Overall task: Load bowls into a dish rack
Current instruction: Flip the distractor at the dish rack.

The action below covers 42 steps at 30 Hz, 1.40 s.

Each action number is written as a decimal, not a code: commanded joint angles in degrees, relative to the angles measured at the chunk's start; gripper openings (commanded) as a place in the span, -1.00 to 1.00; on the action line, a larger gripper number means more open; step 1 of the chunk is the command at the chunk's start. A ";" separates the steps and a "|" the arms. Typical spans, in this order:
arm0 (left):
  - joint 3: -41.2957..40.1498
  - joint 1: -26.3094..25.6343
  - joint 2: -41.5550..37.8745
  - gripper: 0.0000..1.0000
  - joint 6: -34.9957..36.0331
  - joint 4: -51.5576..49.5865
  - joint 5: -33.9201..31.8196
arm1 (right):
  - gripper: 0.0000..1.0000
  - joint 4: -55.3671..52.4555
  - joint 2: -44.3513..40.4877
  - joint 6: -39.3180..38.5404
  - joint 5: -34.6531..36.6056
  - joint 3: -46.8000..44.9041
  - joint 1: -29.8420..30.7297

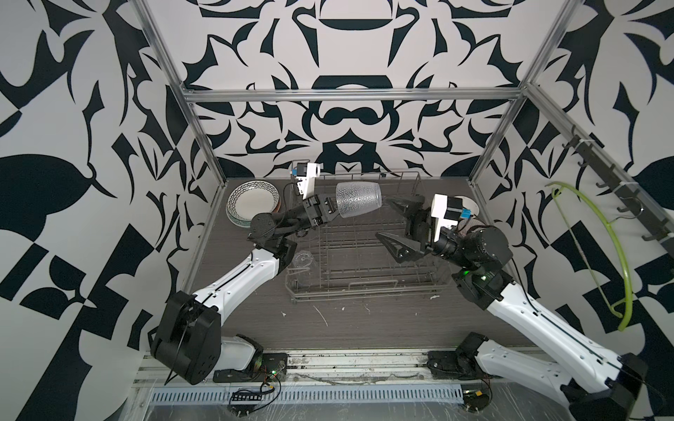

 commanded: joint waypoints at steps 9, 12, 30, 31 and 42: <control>-0.35 -1.99 2.71 -1.00 -1.79 6.67 2.00 | 0.85 1.74 3.61 2.11 -3.96 6.30 -1.87; 0.38 -2.98 3.31 -1.00 -1.82 6.67 2.43 | 0.85 2.33 4.70 2.79 -4.08 6.89 -2.12; 1.23 -4.28 4.77 -1.00 -0.83 6.63 3.07 | 0.81 5.49 7.79 6.59 -6.85 8.57 -2.81; 1.32 -4.30 4.82 -1.00 -0.77 6.65 3.15 | 0.81 5.59 7.85 6.85 -7.02 8.52 -2.90; 1.72 -4.28 5.01 -1.00 -0.62 6.67 3.12 | 0.82 5.86 8.99 7.79 -7.49 7.64 -2.95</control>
